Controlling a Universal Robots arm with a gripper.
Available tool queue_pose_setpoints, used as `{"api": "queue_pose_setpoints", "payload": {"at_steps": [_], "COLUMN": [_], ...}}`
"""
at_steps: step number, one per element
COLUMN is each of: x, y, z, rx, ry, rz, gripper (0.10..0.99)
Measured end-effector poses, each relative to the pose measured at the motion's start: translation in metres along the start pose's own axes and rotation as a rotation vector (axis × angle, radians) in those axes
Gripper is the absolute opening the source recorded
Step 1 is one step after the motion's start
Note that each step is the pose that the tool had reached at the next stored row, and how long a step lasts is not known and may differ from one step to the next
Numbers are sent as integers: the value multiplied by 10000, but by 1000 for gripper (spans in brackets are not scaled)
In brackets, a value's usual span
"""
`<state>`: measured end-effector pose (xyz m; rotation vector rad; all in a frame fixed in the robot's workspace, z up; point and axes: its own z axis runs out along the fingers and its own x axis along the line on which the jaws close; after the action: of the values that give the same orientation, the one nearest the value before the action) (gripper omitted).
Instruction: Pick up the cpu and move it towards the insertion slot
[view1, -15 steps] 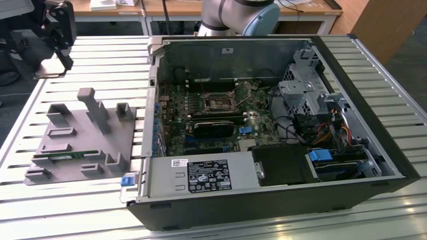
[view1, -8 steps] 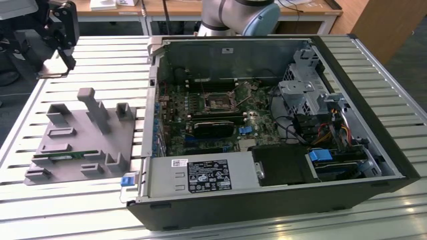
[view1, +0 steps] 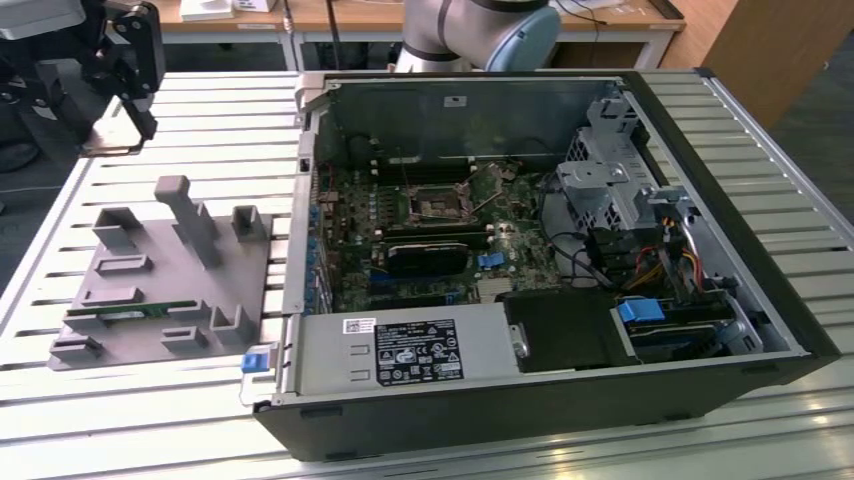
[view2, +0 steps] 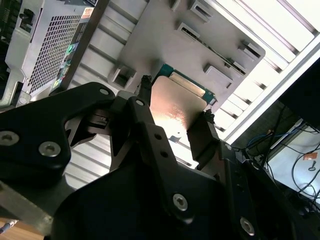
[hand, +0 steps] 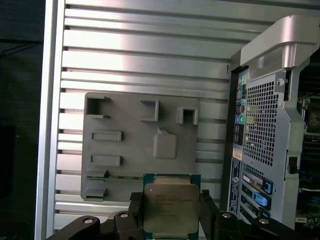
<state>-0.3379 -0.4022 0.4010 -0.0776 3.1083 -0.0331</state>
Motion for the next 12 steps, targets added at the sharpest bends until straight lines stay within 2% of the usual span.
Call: {"api": "queue_pose_setpoints", "payload": {"at_steps": [12], "x": [-78], "y": [-4], "z": [2], "rx": [0], "ry": [0], "rz": [0], "gripper": [541]}}
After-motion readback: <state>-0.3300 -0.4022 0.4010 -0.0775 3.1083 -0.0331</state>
